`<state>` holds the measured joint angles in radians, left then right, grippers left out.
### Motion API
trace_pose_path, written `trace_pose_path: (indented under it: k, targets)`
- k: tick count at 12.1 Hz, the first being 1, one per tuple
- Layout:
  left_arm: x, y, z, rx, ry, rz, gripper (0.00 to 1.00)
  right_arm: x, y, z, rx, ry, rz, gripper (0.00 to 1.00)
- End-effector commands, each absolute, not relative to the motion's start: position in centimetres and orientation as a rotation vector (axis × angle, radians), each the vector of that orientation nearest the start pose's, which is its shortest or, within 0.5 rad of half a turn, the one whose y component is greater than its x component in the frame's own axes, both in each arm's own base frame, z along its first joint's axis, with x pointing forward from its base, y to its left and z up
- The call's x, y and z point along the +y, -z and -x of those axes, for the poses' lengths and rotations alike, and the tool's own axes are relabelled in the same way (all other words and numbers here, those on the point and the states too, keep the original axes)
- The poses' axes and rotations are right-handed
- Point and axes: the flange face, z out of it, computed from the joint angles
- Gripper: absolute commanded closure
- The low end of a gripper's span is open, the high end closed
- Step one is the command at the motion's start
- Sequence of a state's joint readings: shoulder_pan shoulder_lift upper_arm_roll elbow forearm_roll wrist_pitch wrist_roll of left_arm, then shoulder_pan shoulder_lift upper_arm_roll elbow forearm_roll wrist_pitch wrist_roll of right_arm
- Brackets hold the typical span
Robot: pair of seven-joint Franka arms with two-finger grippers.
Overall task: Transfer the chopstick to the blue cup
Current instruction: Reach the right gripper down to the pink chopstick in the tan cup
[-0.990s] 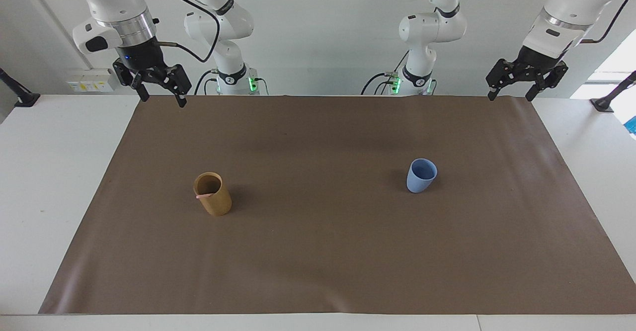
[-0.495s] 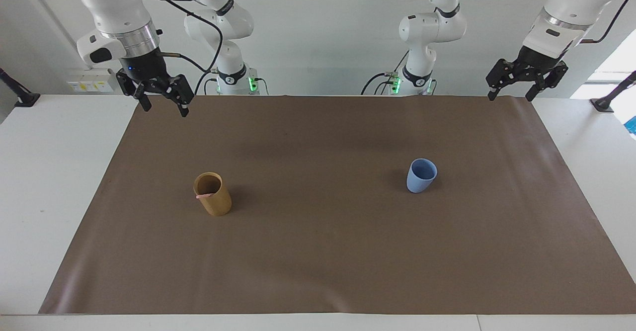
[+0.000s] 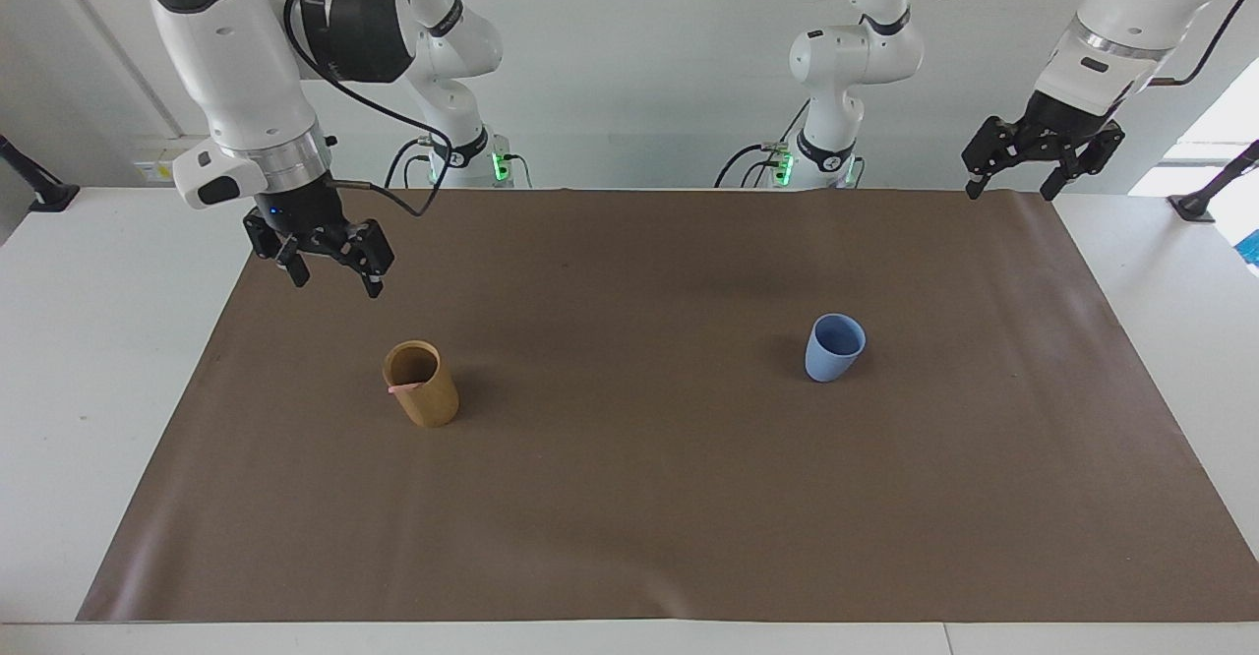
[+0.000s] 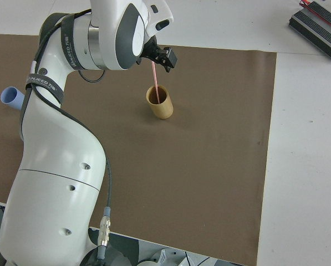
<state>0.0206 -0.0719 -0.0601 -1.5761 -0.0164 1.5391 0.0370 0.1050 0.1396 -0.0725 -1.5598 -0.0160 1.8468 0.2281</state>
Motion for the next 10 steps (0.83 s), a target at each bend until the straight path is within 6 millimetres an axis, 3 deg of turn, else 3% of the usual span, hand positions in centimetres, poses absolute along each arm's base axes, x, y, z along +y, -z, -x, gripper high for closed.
trace_pose_path:
  k: [1,5,10]
  targets:
    - [-2.0,-66.2,-52.5,0.124,0.049,3.165,0.00,2.6,-55.4,-63.4,0.260,0.251,3.114,0.00]
    - [-2.0,-66.2,-52.5,0.122,0.049,3.166,0.00,4.9,-50.6,-66.4,0.131,0.323,3.115,0.00]
    - [-2.0,-66.2,-52.5,0.122,0.049,3.166,0.00,5.9,-48.6,-67.0,0.012,0.338,3.120,0.31]
